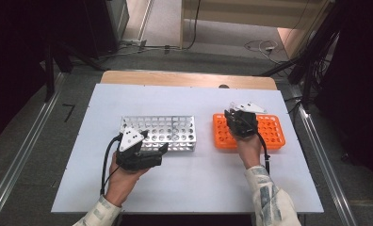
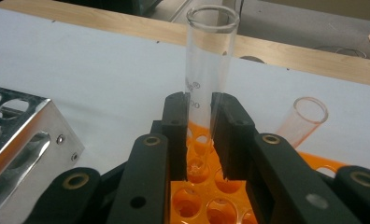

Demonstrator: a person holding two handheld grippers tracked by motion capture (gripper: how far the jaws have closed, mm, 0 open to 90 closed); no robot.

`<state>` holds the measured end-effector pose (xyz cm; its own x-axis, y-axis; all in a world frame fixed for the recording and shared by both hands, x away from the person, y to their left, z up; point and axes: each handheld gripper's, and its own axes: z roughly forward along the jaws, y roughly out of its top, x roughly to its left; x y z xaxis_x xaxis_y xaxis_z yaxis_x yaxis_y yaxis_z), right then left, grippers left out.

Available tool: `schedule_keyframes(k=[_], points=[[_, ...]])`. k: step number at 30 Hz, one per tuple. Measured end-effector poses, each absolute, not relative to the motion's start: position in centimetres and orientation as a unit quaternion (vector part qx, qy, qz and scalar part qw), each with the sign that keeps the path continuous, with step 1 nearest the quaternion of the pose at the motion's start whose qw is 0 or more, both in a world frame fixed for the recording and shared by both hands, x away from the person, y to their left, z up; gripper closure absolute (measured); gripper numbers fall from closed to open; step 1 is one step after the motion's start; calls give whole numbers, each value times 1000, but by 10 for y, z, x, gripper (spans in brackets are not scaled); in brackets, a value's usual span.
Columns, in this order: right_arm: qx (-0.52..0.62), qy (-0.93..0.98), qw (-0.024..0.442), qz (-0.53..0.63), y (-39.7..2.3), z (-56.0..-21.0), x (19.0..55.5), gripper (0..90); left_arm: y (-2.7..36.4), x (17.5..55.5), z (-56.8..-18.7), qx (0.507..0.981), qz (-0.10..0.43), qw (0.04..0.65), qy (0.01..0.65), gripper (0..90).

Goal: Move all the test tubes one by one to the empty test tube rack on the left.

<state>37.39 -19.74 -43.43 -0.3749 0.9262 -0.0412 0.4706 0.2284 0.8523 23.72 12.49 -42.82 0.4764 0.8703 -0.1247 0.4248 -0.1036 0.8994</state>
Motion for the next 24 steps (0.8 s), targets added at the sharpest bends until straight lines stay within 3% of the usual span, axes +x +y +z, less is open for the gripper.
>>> schedule_keyframes(k=[24], points=[[443, 744, 271, 421, -211, -412, 335, 731, 123, 237, -430, 708, 233, 483, 460, 172]])
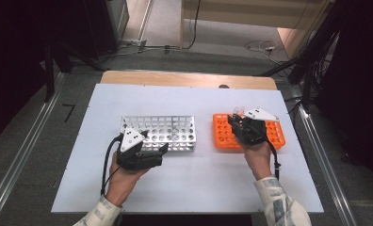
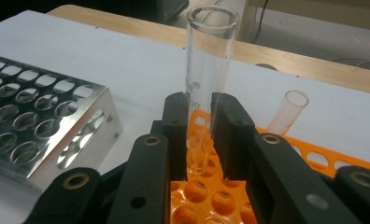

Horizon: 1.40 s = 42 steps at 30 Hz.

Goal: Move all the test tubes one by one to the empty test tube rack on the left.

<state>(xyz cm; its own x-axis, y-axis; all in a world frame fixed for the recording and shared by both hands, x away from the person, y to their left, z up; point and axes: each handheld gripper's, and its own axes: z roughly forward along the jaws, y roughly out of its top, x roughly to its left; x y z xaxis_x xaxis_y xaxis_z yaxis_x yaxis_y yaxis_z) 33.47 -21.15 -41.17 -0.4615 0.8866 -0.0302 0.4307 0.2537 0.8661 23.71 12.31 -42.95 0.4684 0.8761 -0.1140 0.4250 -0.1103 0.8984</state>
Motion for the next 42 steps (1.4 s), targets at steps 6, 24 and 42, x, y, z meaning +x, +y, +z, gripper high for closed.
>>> schedule_keyframes(k=[6, 24, 42], points=[[436, 750, 262, 424, -219, -410, 319, 731, 122, 237, -431, 709, 233, 482, 459, 172], [416, 767, 237, 427, -222, -412, 286, 731, 119, 235, -432, 713, 232, 480, 455, 173], [383, 790, 210, 430, -195, -418, 268, 731, 116, 233, -431, 713, 230, 484, 452, 173]])
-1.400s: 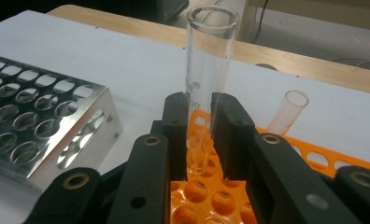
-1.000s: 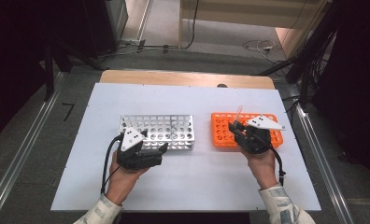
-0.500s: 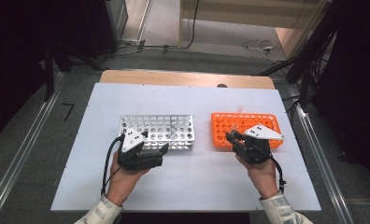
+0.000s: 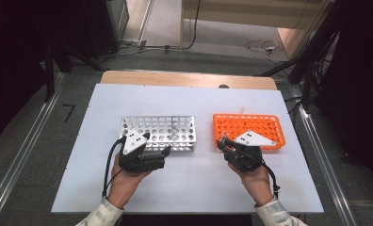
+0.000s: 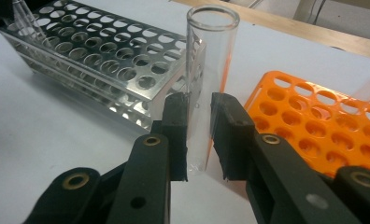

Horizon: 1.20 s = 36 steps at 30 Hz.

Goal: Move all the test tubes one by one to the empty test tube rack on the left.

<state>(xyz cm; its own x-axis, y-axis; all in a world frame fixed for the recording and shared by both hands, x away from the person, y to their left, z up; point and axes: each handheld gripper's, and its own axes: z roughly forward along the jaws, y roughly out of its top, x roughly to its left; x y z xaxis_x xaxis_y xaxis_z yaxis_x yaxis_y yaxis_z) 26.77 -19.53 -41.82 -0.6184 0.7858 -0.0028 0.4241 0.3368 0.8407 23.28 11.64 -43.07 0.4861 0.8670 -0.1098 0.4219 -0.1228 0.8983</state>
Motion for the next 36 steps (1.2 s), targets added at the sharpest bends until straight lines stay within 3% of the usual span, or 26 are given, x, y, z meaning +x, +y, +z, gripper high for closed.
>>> schedule_keyframes(k=[36], points=[[339, 824, 179, 418, -151, -442, 256, 731, 104, 227, -431, 726, 222, 487, 432, 174]])
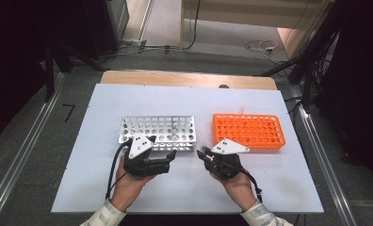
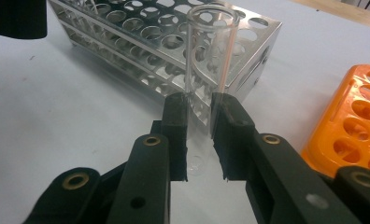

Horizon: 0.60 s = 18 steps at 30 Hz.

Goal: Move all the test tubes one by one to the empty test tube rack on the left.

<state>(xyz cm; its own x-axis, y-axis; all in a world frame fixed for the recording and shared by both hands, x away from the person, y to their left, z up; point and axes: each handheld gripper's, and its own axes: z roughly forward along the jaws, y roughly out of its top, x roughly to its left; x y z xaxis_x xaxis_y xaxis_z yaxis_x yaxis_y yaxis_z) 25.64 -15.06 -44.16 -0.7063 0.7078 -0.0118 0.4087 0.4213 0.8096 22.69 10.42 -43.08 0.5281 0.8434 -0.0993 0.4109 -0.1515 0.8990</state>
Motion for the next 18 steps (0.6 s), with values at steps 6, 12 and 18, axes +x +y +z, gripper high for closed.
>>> schedule_keyframes(k=[6, 12, 18], points=[[335, 826, 176, 417, -146, -444, 255, 731, 103, 226, -430, 725, 220, 490, 430, 175], [333, 829, 175, 415, -143, -447, 255, 731, 101, 224, -429, 725, 217, 494, 427, 179], [327, 832, 172, 414, -139, -449, 254, 731, 100, 224, -429, 726, 215, 496, 425, 181]])
